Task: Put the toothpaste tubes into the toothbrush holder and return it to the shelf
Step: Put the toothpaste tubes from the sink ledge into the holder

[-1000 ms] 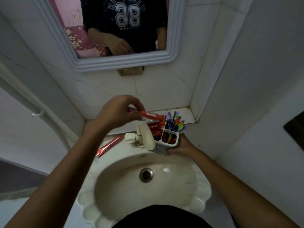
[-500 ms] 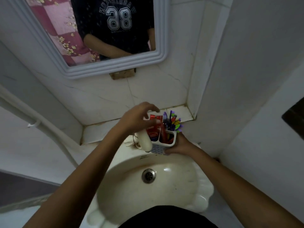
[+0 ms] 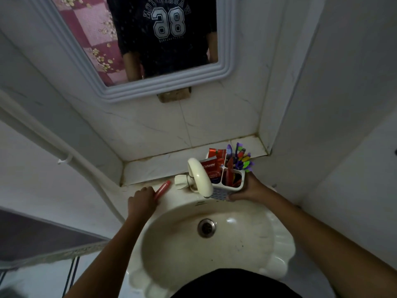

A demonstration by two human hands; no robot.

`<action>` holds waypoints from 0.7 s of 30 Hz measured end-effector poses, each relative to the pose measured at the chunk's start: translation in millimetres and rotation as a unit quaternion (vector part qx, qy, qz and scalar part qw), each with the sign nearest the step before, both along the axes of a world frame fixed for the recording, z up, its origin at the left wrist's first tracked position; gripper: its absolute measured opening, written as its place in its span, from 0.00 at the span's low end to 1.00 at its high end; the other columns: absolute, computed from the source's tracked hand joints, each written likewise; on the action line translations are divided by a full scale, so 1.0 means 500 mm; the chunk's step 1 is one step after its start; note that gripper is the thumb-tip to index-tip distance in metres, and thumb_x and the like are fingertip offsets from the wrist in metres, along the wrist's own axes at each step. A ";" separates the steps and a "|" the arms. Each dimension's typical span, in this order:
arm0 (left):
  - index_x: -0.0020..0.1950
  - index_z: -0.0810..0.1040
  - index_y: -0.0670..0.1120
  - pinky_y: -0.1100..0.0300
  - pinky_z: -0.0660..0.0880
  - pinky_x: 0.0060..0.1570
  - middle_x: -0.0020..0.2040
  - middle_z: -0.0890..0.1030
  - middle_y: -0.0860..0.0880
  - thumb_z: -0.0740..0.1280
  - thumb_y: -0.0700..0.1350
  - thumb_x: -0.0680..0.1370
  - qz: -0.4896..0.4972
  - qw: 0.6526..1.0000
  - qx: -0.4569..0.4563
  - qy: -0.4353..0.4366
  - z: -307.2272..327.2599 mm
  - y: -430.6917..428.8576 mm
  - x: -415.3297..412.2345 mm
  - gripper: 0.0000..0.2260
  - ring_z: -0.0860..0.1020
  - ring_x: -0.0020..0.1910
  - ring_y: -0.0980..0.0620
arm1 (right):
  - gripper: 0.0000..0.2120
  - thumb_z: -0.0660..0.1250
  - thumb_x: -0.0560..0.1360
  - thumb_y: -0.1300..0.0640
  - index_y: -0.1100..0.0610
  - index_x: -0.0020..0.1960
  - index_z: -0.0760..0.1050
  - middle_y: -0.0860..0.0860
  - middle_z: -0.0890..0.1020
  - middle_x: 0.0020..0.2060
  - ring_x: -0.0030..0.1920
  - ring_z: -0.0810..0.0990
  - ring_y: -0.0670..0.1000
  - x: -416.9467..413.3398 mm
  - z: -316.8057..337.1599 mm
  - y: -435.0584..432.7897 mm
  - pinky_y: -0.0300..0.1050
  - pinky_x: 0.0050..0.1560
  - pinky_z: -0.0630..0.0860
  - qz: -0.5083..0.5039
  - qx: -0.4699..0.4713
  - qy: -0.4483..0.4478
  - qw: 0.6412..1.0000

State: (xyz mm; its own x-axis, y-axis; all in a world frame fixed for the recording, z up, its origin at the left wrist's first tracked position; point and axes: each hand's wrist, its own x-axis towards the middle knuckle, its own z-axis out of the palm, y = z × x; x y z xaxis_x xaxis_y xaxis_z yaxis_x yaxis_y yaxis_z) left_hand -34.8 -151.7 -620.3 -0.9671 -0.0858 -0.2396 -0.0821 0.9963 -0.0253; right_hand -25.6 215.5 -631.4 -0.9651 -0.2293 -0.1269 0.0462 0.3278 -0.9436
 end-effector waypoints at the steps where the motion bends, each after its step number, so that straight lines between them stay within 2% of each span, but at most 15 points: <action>1: 0.54 0.76 0.48 0.52 0.76 0.47 0.50 0.79 0.47 0.65 0.53 0.75 0.003 1.000 0.007 -0.001 0.003 0.002 -0.002 0.13 0.78 0.49 0.46 | 0.37 0.83 0.56 0.68 0.58 0.63 0.75 0.52 0.84 0.55 0.57 0.82 0.47 0.000 0.000 0.000 0.39 0.55 0.79 0.000 0.000 -0.003 1.000; 3: 0.48 0.77 0.46 0.53 0.77 0.44 0.46 0.80 0.47 0.63 0.51 0.75 0.002 0.999 0.049 -0.007 0.019 0.011 -0.006 0.10 0.79 0.44 0.47 | 0.38 0.83 0.56 0.67 0.58 0.63 0.75 0.49 0.84 0.54 0.57 0.82 0.45 0.001 0.002 0.000 0.37 0.54 0.79 0.002 0.001 -0.010 1.000; 5: 0.42 0.77 0.44 0.54 0.77 0.42 0.40 0.80 0.47 0.64 0.52 0.76 0.018 0.988 0.151 0.004 0.050 0.026 -0.009 0.11 0.80 0.39 0.48 | 0.38 0.83 0.56 0.67 0.58 0.64 0.74 0.47 0.83 0.54 0.57 0.81 0.42 0.001 0.004 0.000 0.34 0.54 0.78 0.003 0.003 -0.013 1.000; 6: 0.42 0.77 0.44 0.54 0.77 0.41 0.38 0.81 0.47 0.65 0.53 0.77 0.043 0.973 0.227 0.017 0.072 0.035 -0.009 0.12 0.80 0.36 0.49 | 0.38 0.83 0.56 0.66 0.58 0.64 0.74 0.47 0.83 0.54 0.57 0.81 0.41 0.002 0.007 0.000 0.34 0.53 0.78 0.002 0.003 -0.013 1.000; 8: 0.47 0.79 0.42 0.56 0.76 0.36 0.37 0.81 0.45 0.65 0.50 0.78 0.099 0.923 0.368 0.048 0.120 0.056 -0.013 0.11 0.79 0.32 0.50 | 0.39 0.83 0.56 0.67 0.59 0.64 0.74 0.48 0.83 0.54 0.57 0.81 0.42 0.002 0.009 -0.001 0.33 0.53 0.78 0.003 0.004 -0.013 1.000; 11: 0.51 0.79 0.47 0.55 0.74 0.38 0.41 0.80 0.47 0.64 0.47 0.78 0.093 0.868 0.472 0.124 0.201 0.090 -0.027 0.07 0.79 0.34 0.51 | 0.38 0.82 0.56 0.69 0.60 0.64 0.74 0.46 0.83 0.53 0.55 0.81 0.38 0.002 0.009 -0.001 0.31 0.51 0.78 0.004 0.004 -0.014 1.000; 12: 0.51 0.79 0.49 0.55 0.73 0.39 0.42 0.80 0.48 0.64 0.48 0.78 0.069 0.862 0.483 0.136 0.235 0.106 -0.030 0.06 0.79 0.35 0.52 | 0.38 0.82 0.56 0.69 0.60 0.64 0.74 0.45 0.83 0.52 0.54 0.81 0.38 0.003 0.010 -0.001 0.31 0.50 0.78 0.004 0.004 -0.014 1.000; 14: 0.57 0.80 0.48 0.60 0.71 0.38 0.45 0.80 0.48 0.63 0.48 0.79 -0.010 0.873 0.467 0.138 0.303 0.140 -0.034 0.10 0.77 0.38 0.55 | 0.37 0.82 0.57 0.70 0.60 0.63 0.74 0.47 0.83 0.52 0.54 0.81 0.38 0.002 0.009 -0.001 0.32 0.51 0.78 0.005 0.006 -0.017 1.000; 18: 0.61 0.80 0.51 0.59 0.73 0.46 0.48 0.78 0.51 0.64 0.50 0.78 -0.215 0.920 0.313 0.092 0.409 0.198 -0.032 0.13 0.75 0.45 0.54 | 0.37 0.82 0.57 0.70 0.61 0.63 0.74 0.51 0.84 0.54 0.55 0.82 0.41 0.002 0.006 -0.001 0.35 0.52 0.79 -0.002 0.006 -0.011 1.000; 21: 0.57 0.81 0.52 0.59 0.76 0.49 0.49 0.79 0.54 0.68 0.48 0.76 -0.289 0.928 0.229 0.057 0.435 0.254 -0.031 0.11 0.77 0.47 0.55 | 0.37 0.81 0.57 0.70 0.61 0.63 0.73 0.47 0.83 0.51 0.52 0.81 0.35 0.001 0.001 0.001 0.31 0.51 0.78 -0.001 0.012 -0.018 1.000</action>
